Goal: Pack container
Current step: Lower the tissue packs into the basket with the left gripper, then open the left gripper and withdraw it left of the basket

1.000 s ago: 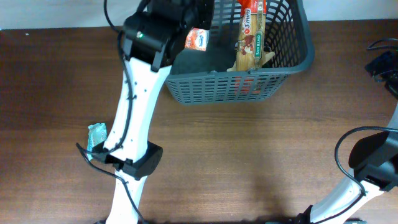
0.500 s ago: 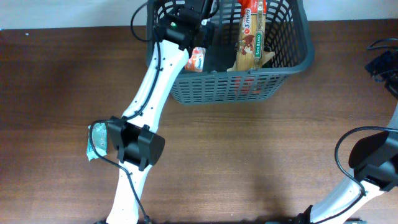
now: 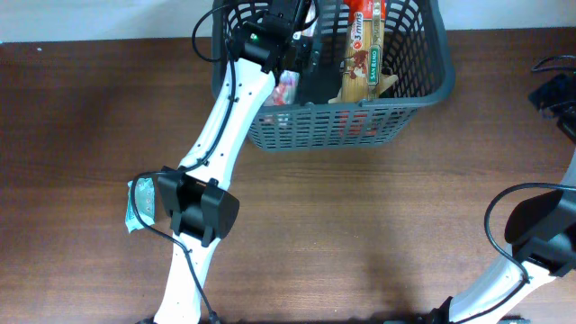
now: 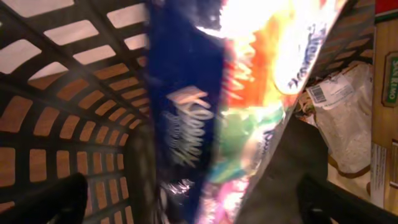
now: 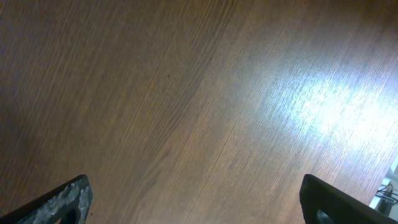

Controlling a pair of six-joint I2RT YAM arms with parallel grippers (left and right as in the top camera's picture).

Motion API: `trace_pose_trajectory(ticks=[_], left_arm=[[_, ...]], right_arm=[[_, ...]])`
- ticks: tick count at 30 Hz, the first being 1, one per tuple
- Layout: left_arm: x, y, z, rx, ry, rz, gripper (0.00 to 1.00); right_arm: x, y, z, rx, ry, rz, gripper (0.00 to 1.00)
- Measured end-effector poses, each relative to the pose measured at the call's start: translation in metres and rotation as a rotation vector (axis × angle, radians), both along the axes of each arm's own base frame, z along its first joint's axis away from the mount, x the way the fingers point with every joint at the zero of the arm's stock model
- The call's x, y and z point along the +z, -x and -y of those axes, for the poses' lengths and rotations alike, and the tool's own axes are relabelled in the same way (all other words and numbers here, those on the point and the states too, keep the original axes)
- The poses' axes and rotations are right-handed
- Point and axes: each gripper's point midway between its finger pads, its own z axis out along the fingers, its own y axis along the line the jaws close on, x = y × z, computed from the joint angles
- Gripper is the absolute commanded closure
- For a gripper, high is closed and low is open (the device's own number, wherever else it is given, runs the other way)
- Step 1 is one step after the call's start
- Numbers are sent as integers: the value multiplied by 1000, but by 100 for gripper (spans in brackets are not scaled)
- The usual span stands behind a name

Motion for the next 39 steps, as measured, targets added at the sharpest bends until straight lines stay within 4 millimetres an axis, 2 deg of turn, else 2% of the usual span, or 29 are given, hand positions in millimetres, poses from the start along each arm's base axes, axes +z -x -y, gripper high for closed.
trace_pose_trajectory(ticks=[5, 8, 10, 13, 18, 21, 24, 29, 32, 36, 39], left_arm=[[4, -1, 1, -1, 4, 9, 1], [24, -4, 2, 0, 26, 54, 1], [46, -4, 2, -1, 49, 101, 1], [91, 5, -4, 1, 82, 172, 1], [171, 50, -27, 4, 124, 260, 0], [205, 78, -44, 19, 127, 295, 2], [207, 92, -58, 58, 109, 273, 2], [182, 97, -88, 237, 126, 167, 2], [171, 101, -122, 420, 162, 119, 2], [158, 121, -178, 701, 217, 43, 2], [169, 130, -215, 857, 287, 78, 2]], right_arm=[[0, 0, 0, 0, 0, 0, 1], [0, 0, 0, 0, 0, 0, 1], [0, 0, 0, 0, 0, 0, 1], [0, 0, 0, 1, 0, 0, 1], [0, 0, 0, 1, 0, 0, 1], [0, 0, 0, 0, 0, 0, 1], [0, 0, 0, 1, 0, 0, 1], [0, 0, 0, 0, 0, 0, 1], [0, 0, 0, 0, 0, -1, 1], [0, 0, 0, 1, 0, 0, 1], [0, 0, 0, 1, 0, -1, 1]])
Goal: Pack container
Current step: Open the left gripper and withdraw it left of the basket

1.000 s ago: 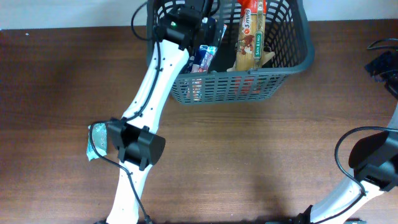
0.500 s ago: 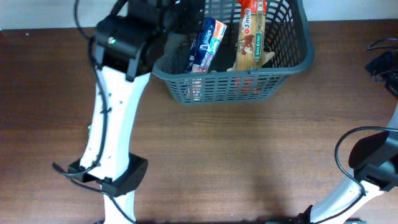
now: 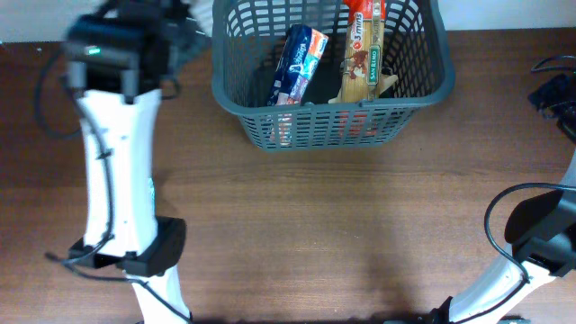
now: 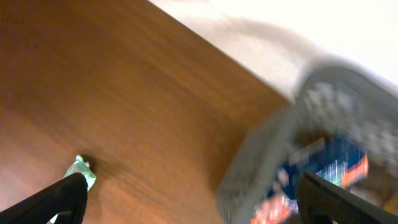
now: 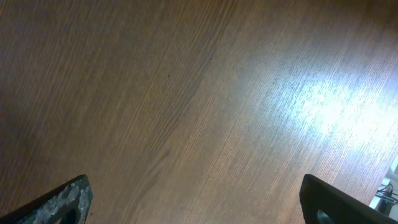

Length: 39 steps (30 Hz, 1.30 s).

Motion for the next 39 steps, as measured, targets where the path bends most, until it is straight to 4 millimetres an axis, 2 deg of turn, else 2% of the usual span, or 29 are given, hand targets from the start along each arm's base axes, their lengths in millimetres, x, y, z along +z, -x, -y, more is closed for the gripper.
trace_pose_trajectory(ticks=[4, 6, 9, 13, 22, 24, 27, 30, 34, 36, 39], left_arm=[[22, 15, -26, 73, 18, 61, 2], [32, 23, -31, 38, -23, 70, 2], [35, 27, -31, -56, -102, 42, 1], [15, 24, -23, -237, -201, -77, 1], [-71, 24, -7, -419, -191, -389, 1], [-77, 25, -5, -430, -177, -409, 1], [-72, 28, -4, -438, -175, -395, 0], [-54, 40, -5, -444, -183, -349, 0], [-35, 71, -12, -431, -194, -310, 0], [-38, 91, -22, -408, -200, -338, 0], [-57, 112, -35, -367, -191, -410, 1]], right_arm=[[0, 0, 0, 0, 0, 0, 1], [0, 0, 0, 0, 0, 1, 1], [0, 0, 0, 0, 0, 0, 1], [0, 0, 0, 0, 0, 0, 1], [0, 0, 0, 0, 0, 0, 1], [0, 0, 0, 0, 0, 0, 1], [0, 0, 0, -1, 0, 1, 1], [0, 0, 0, 0, 0, 1, 1], [0, 0, 0, 0, 0, 1, 1], [0, 0, 0, -1, 0, 1, 1], [0, 0, 0, 0, 0, 0, 1]])
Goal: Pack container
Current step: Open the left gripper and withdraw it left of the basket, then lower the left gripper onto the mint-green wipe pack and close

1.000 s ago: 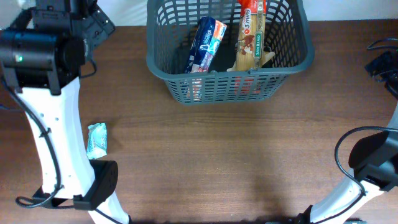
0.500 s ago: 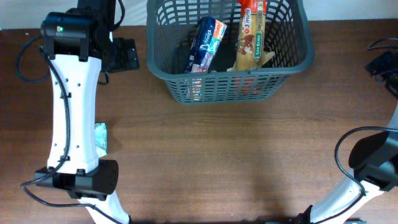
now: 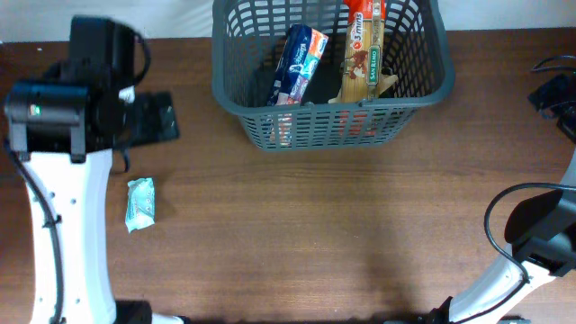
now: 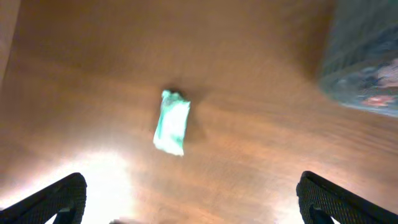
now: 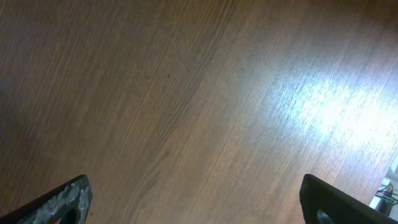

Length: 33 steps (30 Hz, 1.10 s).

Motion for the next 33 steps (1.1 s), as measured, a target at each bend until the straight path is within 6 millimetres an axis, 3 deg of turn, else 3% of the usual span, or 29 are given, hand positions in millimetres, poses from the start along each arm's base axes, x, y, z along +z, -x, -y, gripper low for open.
trace_pose_trajectory(ticks=[14, 18, 26, 33], left_arm=[[-170, -12, -41, 133, 139, -137, 1], [-203, 0, -58, 189, 186, -164, 1], [-214, 21, -78, 267, 210, -210, 1], [-222, 10, -77, 118, 187, -182, 1]], right_arm=[[0, 0, 0, 0, 0, 0, 1], [0, 0, 0, 0, 0, 0, 1], [0, 0, 0, 0, 0, 0, 1], [0, 0, 0, 0, 0, 0, 1]])
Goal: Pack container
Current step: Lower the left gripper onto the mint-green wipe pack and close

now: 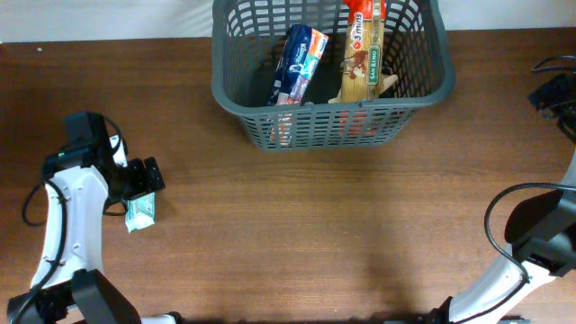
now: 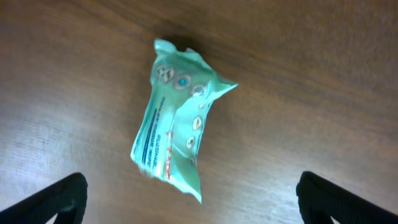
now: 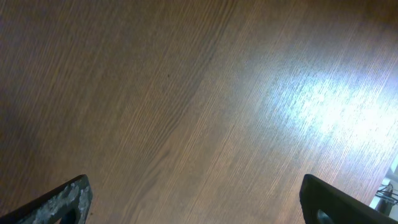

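A small teal packet (image 1: 140,212) (image 2: 177,146) lies flat on the brown table at the left. My left gripper (image 1: 135,184) (image 2: 189,208) hangs open just above it, the packet between and ahead of its spread fingertips. The grey slatted basket (image 1: 430,90) stands at the back middle and holds a blue tissue pack (image 1: 298,60) and a tall spaghetti packet (image 1: 363,49). My right gripper (image 3: 193,205) is open over bare wood; only its fingertips show, in the right wrist view.
The right arm's base and cable (image 1: 537,229) sit at the table's right edge. Black cables (image 1: 553,90) lie at the far right.
My left gripper has come down and back toward the teal packet; it was high beside the basket's left side and now hovers close over the packet, still open. The right arm is unchanged.
First my left gripper was inside the basket at the blue tissue pack. Then it was out at the table's far left with the pack left in the basket. After that it stood above the teal packet, and now it is low over it.
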Controlling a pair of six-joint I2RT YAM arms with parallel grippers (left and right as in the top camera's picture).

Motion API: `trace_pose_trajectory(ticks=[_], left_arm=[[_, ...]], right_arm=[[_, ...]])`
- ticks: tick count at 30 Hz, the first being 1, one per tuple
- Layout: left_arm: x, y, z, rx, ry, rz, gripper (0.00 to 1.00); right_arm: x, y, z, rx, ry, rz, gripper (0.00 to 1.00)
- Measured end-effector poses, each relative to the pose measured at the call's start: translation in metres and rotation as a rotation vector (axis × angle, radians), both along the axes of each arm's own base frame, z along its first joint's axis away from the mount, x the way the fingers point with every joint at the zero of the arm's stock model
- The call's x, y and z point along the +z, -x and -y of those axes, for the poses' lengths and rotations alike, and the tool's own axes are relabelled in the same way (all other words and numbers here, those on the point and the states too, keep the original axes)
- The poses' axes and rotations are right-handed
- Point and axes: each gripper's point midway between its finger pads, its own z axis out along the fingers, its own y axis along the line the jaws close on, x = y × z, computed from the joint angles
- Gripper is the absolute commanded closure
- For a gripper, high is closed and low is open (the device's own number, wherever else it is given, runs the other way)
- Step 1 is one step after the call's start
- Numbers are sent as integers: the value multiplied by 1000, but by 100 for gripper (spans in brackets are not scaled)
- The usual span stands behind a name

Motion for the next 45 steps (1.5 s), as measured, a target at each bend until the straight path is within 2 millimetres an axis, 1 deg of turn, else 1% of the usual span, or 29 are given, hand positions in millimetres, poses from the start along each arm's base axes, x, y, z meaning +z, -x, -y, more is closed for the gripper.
trace_pose_trajectory(ticks=[2, 4, 8, 11, 16, 20, 24, 25, 29, 33, 38, 45], left_arm=[[-5, -1, 0, -41, -9, 6, 1], [-7, -10, -3, -73, -29, 44, 1], [-8, -18, -12, -79, -47, 79, 1], [-12, -17, -17, -73, -48, 72, 1], [-17, -8, -15, -79, -33, 32, 1], [-22, -7, -14, -80, -27, 15, 1], [-39, -3, -13, -71, -2, -42, 1], [-49, -1, -12, -60, 13, -74, 1], [-76, 6, -9, -34, 51, -160, 1], [-94, 14, -7, -23, 75, -221, 1], [-100, 14, -7, -25, 80, -234, 1], [-100, 6, -10, -40, 66, -201, 1]], right_arm=[[0, 0, 0, 0, 0, 0, 1], [0, 0, 0, 1, 0, 0, 1], [0, 0, 0, 0, 0, 0, 1], [0, 0, 0, 0, 0, 0, 1], [0, 0, 0, 0, 0, 0, 1], [0, 0, 0, 0, 0, 0, 1], [0, 0, 0, 0, 0, 0, 1], [0, 0, 0, 0, 0, 0, 1], [0, 0, 0, 0, 0, 0, 1], [0, 0, 0, 0, 0, 0, 1], [0, 0, 0, 0, 0, 0, 1], [0, 0, 0, 0, 0, 0, 1]])
